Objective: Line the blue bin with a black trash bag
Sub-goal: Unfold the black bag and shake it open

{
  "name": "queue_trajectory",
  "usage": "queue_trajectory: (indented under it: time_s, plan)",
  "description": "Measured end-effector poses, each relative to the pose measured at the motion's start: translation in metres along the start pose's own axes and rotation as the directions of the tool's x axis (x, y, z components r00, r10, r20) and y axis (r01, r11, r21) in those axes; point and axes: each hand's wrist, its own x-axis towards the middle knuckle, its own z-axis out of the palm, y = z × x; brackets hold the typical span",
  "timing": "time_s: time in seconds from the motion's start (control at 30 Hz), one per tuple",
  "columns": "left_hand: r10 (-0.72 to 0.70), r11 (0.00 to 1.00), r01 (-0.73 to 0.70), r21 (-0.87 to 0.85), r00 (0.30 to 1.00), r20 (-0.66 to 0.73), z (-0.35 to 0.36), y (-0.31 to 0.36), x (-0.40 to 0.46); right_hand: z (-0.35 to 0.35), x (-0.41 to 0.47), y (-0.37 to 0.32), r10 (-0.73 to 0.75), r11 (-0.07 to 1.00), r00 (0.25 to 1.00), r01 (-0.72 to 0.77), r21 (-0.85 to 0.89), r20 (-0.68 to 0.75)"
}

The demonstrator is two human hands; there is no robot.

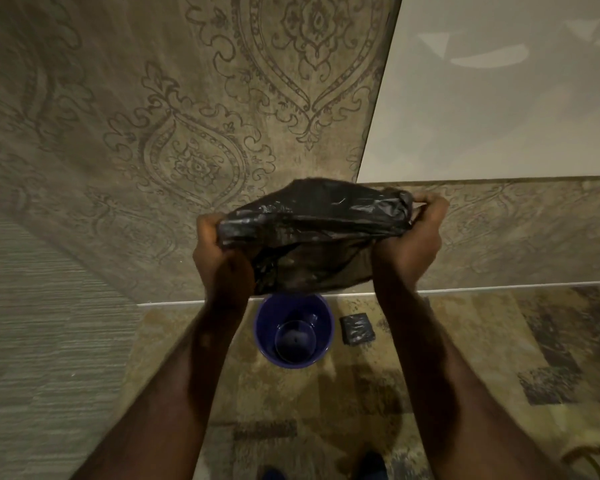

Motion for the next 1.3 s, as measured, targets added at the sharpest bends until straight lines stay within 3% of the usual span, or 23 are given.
queue_trajectory:
  time_s: [0.07, 0.1, 0.13, 0.17, 0.2, 0.23, 0.3, 0.4, 0.47, 0.57, 0.6, 0.67, 0.7, 0.87, 0.97, 1.0, 1.03, 1.1, 1.17, 1.2, 1.23, 1.27, 1.3]
  plan:
    - [0.08, 0.985, -0.109, 0.132, 0.974, 0.212, -0.002, -0.021, -0.021, 0.002, -0.02, 0.021, -0.057, 0.998, 0.991, 0.061, -0.033, 0.124]
    - [-0.002, 0.964, -0.098, 0.248, 0.927, 0.374, -0.004, -0.038, -0.034, 0.002, -0.033, 0.041, 0.016, 0.977, 0.939, 0.058, -0.203, 0.343]
    - [-0.162, 0.921, -0.052, 0.386, 0.85, 0.502, -0.007, -0.056, -0.045, -0.001, -0.05, 0.063, 0.177, 0.899, 0.79, 0.113, -0.424, 0.586]
    - [-0.36, 0.874, 0.083, 0.478, 0.772, 0.523, -0.01, -0.071, -0.053, -0.005, -0.062, 0.085, 0.396, 0.783, 0.615, 0.162, -0.601, 0.682]
    - [-0.534, 0.817, 0.303, 0.491, 0.718, 0.446, -0.013, -0.079, -0.055, -0.008, -0.068, 0.105, 0.506, 0.707, 0.588, 0.136, -0.694, 0.631]
    - [-0.668, 0.737, 0.522, 0.429, 0.66, 0.344, -0.016, -0.082, -0.055, -0.013, -0.068, 0.114, 0.542, 0.715, 0.634, -0.004, -0.699, 0.551]
    - [-0.784, 0.619, 0.755, 0.217, 0.581, 0.218, -0.017, -0.083, -0.049, -0.011, -0.061, 0.119, 0.551, 0.795, 0.707, -0.284, -0.536, 0.444]
    - [-0.858, 0.437, 0.888, -0.139, 0.459, 0.23, -0.012, -0.063, -0.04, -0.007, -0.043, 0.108, 0.596, 0.795, 0.698, -0.443, -0.414, 0.398]
    - [-0.872, 0.344, 0.891, -0.296, 0.42, 0.251, -0.008, -0.053, -0.033, -0.008, -0.031, 0.098, 0.705, 0.709, 0.609, -0.617, -0.341, 0.364]
    - [-0.873, 0.299, 0.908, -0.294, 0.384, 0.299, -0.007, -0.049, -0.022, -0.01, -0.013, 0.088, 0.818, 0.406, 0.309, -0.908, -0.107, 0.486]
    - [-0.89, 0.26, 0.916, -0.306, 0.35, 0.293, -0.008, -0.051, -0.021, -0.01, -0.01, 0.083, 0.818, 0.292, 0.241, -0.956, -0.016, 0.523]
    - [-0.903, 0.212, 0.909, -0.359, 0.323, 0.282, -0.013, -0.052, -0.021, -0.007, -0.005, 0.077, 0.811, 0.152, 0.176, -0.984, 0.089, 0.558]
    - [-0.894, 0.197, 0.908, -0.369, 0.321, 0.312, -0.016, -0.055, -0.022, -0.006, -0.004, 0.076, 0.804, 0.134, 0.168, -0.986, 0.102, 0.571]
    - [-0.795, 0.077, 0.941, -0.33, 0.258, 0.55, -0.032, -0.072, -0.023, -0.024, 0.003, 0.07, 0.626, 0.165, 0.115, -0.986, 0.012, 0.771]
    - [-0.775, 0.067, 0.933, -0.355, 0.273, 0.571, -0.045, -0.083, -0.024, -0.027, 0.009, 0.079, 0.607, 0.215, 0.08, -0.975, -0.066, 0.791]
    - [-0.79, 0.11, 0.932, -0.345, 0.293, 0.539, -0.047, -0.087, -0.026, -0.025, 0.01, 0.08, 0.604, 0.22, 0.076, -0.973, -0.074, 0.794]
    - [-0.811, 0.192, 0.928, -0.32, 0.334, 0.48, -0.047, -0.091, -0.03, -0.021, 0.01, 0.081, 0.597, 0.246, 0.078, -0.965, -0.089, 0.799]
    - [-0.795, 0.522, 0.838, -0.157, 0.545, 0.266, -0.043, -0.097, -0.04, -0.01, 0.007, 0.075, 0.566, 0.33, 0.072, -0.933, -0.146, 0.821]
    - [-0.531, 0.845, 0.496, 0.199, 0.823, 0.202, -0.036, -0.092, -0.047, 0.001, 0.001, 0.065, 0.521, 0.435, 0.049, -0.875, -0.215, 0.852]
    - [-0.348, 0.91, 0.252, 0.331, 0.896, 0.275, -0.03, -0.089, -0.048, 0.005, -0.001, 0.059, 0.491, 0.497, 0.038, -0.833, -0.244, 0.87]
    - [-0.197, 0.917, 0.036, 0.396, 0.906, 0.374, -0.021, -0.086, -0.048, 0.009, -0.003, 0.054, 0.466, 0.563, 0.027, -0.78, -0.273, 0.884]
    - [-0.133, 0.905, -0.089, 0.417, 0.871, 0.474, -0.012, -0.083, -0.045, 0.012, -0.003, 0.049, 0.447, 0.616, 0.011, -0.729, -0.299, 0.894]
    - [-0.146, 0.902, -0.125, 0.413, 0.811, 0.566, -0.002, -0.078, -0.039, 0.013, -0.004, 0.045, 0.425, 0.652, -0.01, -0.69, -0.314, 0.905]
